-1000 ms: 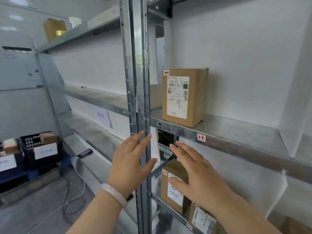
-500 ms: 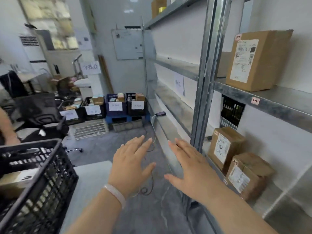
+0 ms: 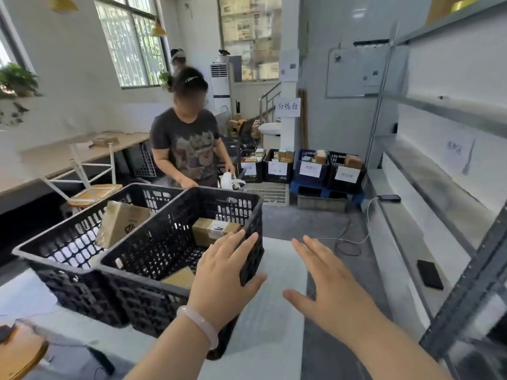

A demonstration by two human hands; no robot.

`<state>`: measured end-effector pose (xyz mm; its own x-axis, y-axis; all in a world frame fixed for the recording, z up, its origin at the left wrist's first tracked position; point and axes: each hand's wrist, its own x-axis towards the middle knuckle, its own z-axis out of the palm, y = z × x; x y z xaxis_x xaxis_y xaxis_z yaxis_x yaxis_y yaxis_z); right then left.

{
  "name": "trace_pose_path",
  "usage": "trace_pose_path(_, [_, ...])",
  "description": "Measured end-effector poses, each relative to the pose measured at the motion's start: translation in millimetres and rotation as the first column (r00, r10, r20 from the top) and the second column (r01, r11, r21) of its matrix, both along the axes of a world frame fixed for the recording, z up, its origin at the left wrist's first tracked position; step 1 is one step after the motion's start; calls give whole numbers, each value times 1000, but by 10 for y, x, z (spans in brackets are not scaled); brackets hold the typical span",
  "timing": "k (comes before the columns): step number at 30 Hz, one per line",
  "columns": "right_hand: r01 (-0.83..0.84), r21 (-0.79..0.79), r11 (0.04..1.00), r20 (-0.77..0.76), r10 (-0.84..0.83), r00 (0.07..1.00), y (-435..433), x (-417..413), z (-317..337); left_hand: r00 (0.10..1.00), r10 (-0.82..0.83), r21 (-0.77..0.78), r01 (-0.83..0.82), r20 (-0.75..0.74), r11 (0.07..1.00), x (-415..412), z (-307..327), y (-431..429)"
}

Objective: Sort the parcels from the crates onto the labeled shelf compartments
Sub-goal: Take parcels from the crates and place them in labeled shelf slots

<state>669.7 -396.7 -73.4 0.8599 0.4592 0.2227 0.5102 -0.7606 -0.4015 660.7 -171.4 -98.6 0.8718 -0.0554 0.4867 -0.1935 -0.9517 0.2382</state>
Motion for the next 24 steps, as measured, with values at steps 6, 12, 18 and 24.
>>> trace_pose_path(6, [-123, 30, 992, -58, 125, 991, 1217, -349, -95, 993, 107, -14, -108, -56, 994, -581, -39, 1097])
trace_pose_path(12, [-119, 24, 993, -56, 120, 991, 2104, -559, -167, 988, 116, -33, -120, -101, 992, -854, -156, 1926])
trace_pose_path(18, [-115, -79, 990, -152, 102, 983, 2353, -475, -313, 984, 68, -113, -88, -166, 990, -671, -377, 2211])
trace_pose_path(24, [-48, -36, 998, -152, 42, 987, 2488, 127, -337, 978, 32, -76, -49, -207, 996, -159, -483, 2294])
